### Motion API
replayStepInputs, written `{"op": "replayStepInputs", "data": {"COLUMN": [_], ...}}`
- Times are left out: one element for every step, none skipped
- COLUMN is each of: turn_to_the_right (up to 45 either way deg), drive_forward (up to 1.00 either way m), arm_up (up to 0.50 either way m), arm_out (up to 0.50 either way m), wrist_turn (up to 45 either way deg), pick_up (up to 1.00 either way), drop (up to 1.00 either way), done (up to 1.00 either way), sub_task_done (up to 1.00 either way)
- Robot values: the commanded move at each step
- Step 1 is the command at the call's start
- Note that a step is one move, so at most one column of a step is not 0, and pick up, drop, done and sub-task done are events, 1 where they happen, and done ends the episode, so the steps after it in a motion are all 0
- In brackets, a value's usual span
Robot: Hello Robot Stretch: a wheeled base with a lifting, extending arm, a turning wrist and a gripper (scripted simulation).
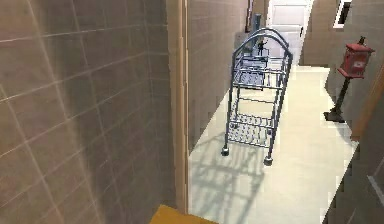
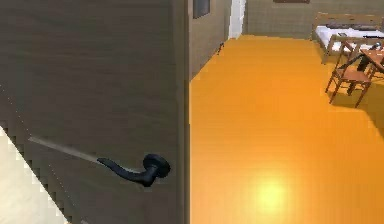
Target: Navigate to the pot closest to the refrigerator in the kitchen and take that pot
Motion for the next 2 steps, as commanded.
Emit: {"op": "replayStepInputs", "data": {"turn_to_the_right": [24.0,3.0], "drive_forward": [0.00,0.00], "arm_up": [0.00,0.00], "arm_out": [0.00,0.00], "wrist_turn": [0.0,0.0], "pick_up": [0.00,0.00], "drop": [0.00,0.00], "done": [0.00,0.00], "sub_task_done": [0.00,0.00]}}
